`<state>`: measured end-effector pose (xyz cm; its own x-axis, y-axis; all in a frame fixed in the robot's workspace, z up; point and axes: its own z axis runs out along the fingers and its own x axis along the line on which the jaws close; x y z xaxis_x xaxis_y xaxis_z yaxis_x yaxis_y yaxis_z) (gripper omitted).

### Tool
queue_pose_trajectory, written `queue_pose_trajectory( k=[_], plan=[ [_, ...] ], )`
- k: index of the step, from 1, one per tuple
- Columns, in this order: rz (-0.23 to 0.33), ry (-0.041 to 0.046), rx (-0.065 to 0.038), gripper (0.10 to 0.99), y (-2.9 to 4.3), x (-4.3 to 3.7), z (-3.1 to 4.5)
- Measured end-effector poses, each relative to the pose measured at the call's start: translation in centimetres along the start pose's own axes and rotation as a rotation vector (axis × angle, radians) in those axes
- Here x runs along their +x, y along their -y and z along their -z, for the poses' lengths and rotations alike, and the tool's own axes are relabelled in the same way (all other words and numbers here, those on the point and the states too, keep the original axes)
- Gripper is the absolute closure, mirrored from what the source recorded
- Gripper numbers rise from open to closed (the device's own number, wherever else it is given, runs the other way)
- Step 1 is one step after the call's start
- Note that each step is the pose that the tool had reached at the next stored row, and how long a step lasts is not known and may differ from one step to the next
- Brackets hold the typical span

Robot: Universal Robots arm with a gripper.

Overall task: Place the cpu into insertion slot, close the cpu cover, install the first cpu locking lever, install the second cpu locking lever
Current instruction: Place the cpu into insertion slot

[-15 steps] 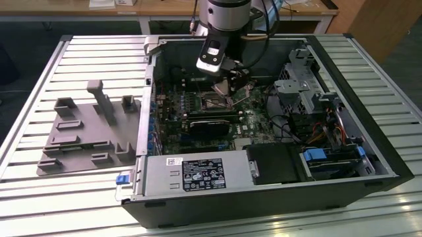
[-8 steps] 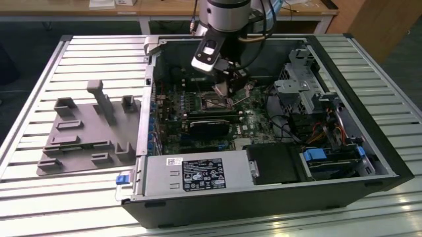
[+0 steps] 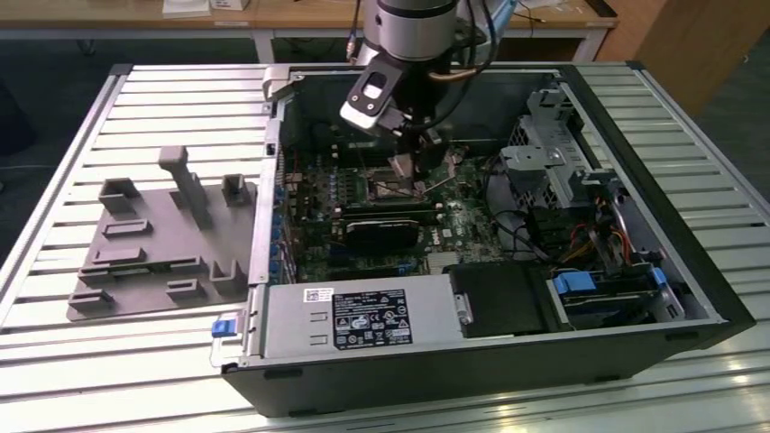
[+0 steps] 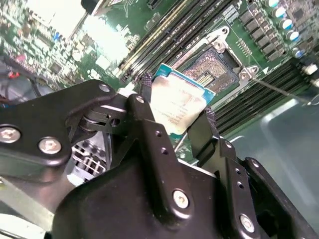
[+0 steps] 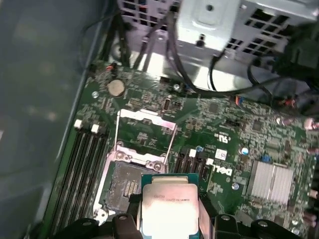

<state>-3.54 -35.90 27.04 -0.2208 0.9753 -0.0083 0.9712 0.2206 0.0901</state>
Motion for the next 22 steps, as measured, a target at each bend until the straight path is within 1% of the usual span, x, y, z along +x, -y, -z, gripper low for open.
queue_pose_trajectory(
  k=[5, 8, 11, 16, 22],
  plan=[
    [-0.086, 0.0078, 0.001, 0.549, 0.05, 0.02, -0.60],
    [-0.125, 0.0114, 0.001, 0.549, 0.11, 0.06, -0.98],
    [-0.145, 0.0133, 0.001, 0.549, 0.15, 0.29, -1.37],
    [-0.158, 0.0145, 0.001, 0.549, 0.13, 1.09, -2.03],
    [-0.206, 0.0190, 0.002, 0.549, 0.22, 1.31, -2.58]
  ],
)
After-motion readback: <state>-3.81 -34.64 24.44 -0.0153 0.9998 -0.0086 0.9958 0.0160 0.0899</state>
